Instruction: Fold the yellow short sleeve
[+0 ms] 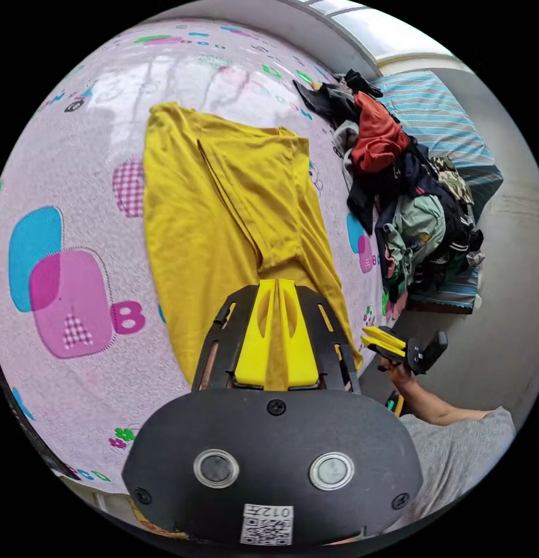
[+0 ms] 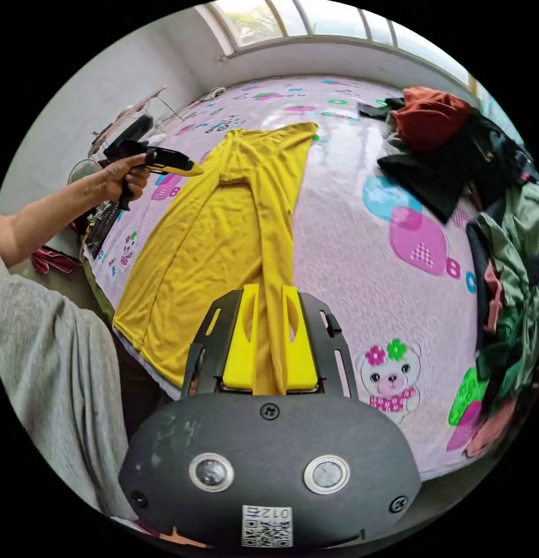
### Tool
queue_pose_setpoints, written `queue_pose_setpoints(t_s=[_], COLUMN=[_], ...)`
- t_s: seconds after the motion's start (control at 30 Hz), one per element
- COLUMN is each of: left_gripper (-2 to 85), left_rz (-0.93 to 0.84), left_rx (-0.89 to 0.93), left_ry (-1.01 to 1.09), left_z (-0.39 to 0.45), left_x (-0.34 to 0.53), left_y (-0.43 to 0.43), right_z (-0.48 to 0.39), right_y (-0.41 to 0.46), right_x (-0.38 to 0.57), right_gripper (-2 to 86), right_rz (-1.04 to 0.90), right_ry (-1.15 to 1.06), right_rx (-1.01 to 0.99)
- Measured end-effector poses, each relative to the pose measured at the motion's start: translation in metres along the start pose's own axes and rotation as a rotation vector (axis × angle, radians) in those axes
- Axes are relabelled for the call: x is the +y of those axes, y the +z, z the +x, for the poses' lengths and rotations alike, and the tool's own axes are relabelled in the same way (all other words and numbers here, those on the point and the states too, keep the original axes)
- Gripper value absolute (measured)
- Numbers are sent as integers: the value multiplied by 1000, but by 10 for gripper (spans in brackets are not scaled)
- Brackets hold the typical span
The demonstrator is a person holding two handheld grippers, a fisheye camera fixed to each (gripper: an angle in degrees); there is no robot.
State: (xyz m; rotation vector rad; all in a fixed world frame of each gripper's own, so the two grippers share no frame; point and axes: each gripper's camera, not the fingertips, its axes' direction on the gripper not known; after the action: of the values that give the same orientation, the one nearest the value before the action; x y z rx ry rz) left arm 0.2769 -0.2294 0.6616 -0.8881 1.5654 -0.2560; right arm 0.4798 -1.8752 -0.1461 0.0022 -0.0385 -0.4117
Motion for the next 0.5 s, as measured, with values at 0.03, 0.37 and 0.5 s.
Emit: queue_pose_setpoints(t_s=[0.03,0.37,0.5], left_gripper=[8,8,10], left_rz=[-10,-100,-108], left_rx=[8,91,85], left_ry=[-2,-37,-51], left_z=[1,22,25], left_x=[5,14,-1], left_y=[6,69,81], right_z=[6,-23,-35], right_y=[-12,-75,-96], right_x=[17,44,22], right_gripper=[65,76,69], right_rz=[-18,-49,-36], right_ry=[38,212,246], right_rx=[15,61,54])
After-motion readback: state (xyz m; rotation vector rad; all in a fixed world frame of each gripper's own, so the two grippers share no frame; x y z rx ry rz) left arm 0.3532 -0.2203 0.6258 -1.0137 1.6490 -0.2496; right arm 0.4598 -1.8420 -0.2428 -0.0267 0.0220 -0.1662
